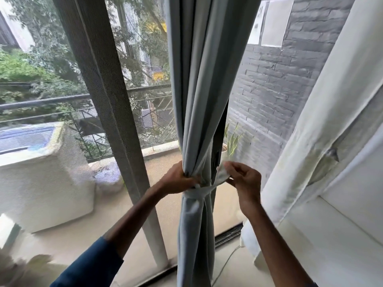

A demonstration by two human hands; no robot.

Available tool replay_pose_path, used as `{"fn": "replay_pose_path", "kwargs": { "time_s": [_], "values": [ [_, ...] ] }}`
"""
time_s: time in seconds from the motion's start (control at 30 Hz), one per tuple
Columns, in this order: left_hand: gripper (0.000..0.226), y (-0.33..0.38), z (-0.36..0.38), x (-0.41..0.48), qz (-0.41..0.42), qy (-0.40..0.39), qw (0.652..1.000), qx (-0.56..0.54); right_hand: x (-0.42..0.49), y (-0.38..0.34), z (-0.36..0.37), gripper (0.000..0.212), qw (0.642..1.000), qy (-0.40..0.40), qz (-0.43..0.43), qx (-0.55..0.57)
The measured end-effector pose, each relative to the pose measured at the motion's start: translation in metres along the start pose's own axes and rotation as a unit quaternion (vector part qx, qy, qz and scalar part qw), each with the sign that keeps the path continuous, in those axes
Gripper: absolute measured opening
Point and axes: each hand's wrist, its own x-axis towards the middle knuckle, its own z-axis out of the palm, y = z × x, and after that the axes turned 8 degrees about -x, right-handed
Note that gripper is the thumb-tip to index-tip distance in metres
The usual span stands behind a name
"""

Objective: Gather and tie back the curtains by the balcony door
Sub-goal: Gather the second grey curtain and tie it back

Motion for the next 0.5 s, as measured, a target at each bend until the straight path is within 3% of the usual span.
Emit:
{"fn": "replay_pose_path", "kwargs": {
  "time_s": [0.17, 0.37, 0.5],
  "values": [
    [0.041, -0.005, 0.010, -0.004, 0.013, 0.091, 0.996, 0.020, -0.015, 0.010, 0.011, 0.045, 0.992, 0.036, -0.076, -0.094],
    [0.043, -0.013, 0.005, 0.000, 0.009, 0.083, 0.996, 0.011, -0.030, 0.003, 0.022, 0.034, 0.944, 0.051, -0.257, -0.202],
    [0.042, -0.016, 0.002, 0.004, 0.009, 0.058, 0.998, 0.014, -0.023, -0.007, 0.028, 0.031, 0.955, 0.027, -0.239, -0.172]
  ]
}}
